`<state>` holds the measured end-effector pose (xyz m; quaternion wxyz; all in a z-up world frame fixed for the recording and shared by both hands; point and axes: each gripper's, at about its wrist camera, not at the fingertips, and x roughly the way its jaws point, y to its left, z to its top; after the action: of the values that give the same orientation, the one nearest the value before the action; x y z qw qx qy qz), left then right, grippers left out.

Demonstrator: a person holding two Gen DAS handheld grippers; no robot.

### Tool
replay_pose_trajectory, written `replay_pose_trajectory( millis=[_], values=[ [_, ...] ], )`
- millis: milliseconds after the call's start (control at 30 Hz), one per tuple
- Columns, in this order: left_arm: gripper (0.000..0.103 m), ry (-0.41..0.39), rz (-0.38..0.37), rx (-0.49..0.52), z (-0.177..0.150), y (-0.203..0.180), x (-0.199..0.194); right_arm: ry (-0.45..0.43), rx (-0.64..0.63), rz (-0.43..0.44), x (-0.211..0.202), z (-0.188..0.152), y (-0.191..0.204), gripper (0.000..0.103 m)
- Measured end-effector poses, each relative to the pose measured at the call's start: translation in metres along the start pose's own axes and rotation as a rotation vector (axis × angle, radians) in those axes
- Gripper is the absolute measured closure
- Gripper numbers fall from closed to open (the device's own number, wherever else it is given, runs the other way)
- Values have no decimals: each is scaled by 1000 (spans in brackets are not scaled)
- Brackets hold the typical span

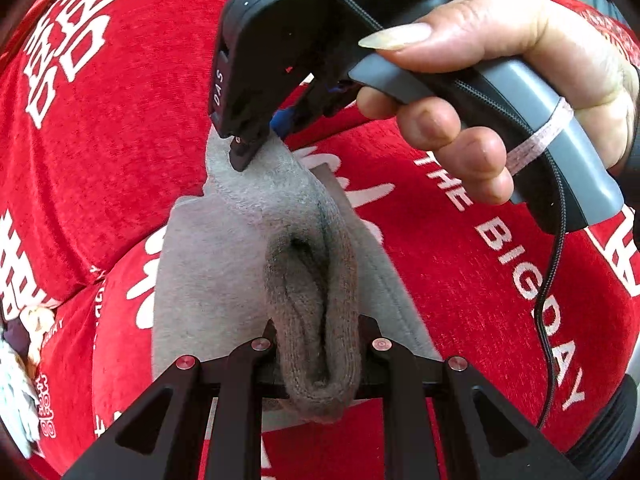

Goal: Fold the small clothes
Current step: 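Lower the folded grey sweater onto the cushion and open both tools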

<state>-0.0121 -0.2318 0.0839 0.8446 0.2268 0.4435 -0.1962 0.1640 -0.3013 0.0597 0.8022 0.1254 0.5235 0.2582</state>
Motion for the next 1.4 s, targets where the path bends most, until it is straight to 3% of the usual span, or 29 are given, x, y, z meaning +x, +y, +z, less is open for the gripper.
replay_pose_trajectory(
  millis=[400, 467, 500, 533, 767, 867, 900, 1033, 1100, 1167, 1267, 1333, 1400],
  values=[
    [83, 36, 62, 72, -11, -27, 29, -33, 208, 83, 25, -39, -72, 85],
    [54, 37, 41, 75, -12, -28, 28, -55, 254, 90, 21, -42, -79, 80],
    [35, 31, 19, 69, -13, -27, 25, -62, 263, 74, 19, -44, -81, 74],
    [25, 17, 19, 61, -15, -26, 21, -69, 270, 54, 16, -45, -82, 67],
    [24, -101, -89, 21, -26, 7, -28, -194, 261, -7, -32, -51, -72, 62],
    [24, -135, -90, -62, -23, 44, -35, -200, 189, 27, -38, -48, -44, 50],
    [24, -124, -89, -112, -22, 61, -31, -184, 163, 47, -34, -48, -34, 45],
    [24, -33, -179, -331, -25, 119, 6, -116, 114, 100, -8, -50, -10, 45],
    [24, 28, -162, -393, -33, 132, 28, -83, 146, 39, 11, -51, -19, 45],
    [24, 52, -110, -380, -41, 128, 40, -80, 189, -27, 21, -55, -36, 49],
    [20, 69, -145, -399, -54, 133, 46, -129, 246, -31, 5, -62, -46, 53],
    [20, 66, -155, -418, -57, 136, 41, -153, 218, -88, -12, -70, -33, 52],
    [20, 41, -152, -417, -58, 136, 31, -178, 158, -78, -32, -84, -10, 52]
  ],
)
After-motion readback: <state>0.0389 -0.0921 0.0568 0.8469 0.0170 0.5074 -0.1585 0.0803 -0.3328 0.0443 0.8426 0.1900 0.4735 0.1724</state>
